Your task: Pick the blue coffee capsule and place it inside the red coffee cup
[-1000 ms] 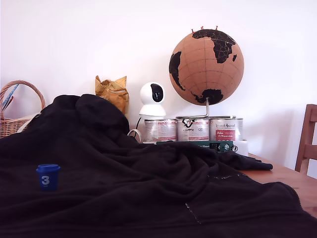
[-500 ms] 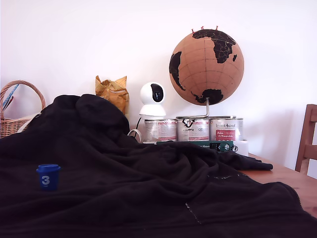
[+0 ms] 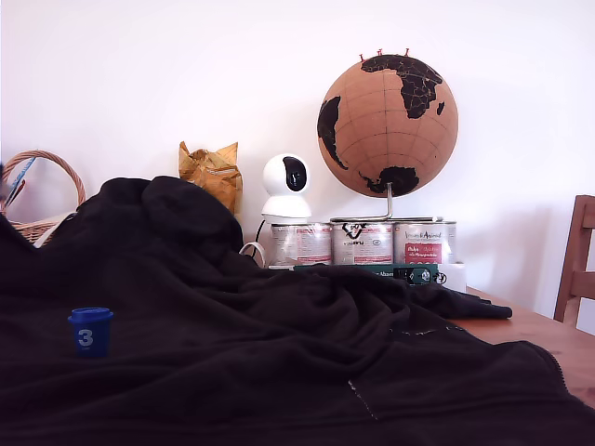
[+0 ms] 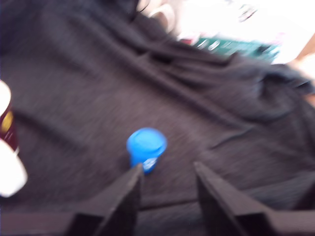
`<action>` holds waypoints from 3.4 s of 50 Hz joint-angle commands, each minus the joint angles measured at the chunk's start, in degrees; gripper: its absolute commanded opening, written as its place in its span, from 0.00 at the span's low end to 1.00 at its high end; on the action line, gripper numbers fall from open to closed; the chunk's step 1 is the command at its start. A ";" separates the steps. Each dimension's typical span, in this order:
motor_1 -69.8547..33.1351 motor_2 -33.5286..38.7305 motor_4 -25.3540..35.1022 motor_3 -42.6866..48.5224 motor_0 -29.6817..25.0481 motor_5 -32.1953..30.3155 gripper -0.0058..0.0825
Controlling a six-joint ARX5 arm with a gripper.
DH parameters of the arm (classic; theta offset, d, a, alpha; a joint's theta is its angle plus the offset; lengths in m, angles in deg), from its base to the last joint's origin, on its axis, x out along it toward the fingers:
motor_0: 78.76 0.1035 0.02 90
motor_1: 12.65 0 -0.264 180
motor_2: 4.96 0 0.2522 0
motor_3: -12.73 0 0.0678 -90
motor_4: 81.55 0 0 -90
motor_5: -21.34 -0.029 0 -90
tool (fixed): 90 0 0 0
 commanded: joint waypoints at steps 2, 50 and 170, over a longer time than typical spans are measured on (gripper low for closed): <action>-3.93 -0.44 -1.33 -3.45 -0.17 -0.37 0.84; -46.03 -18.53 -2.19 -17.46 0.61 -5.95 0.84; -14.47 -20.79 0.52 13.00 25.38 -15.37 0.65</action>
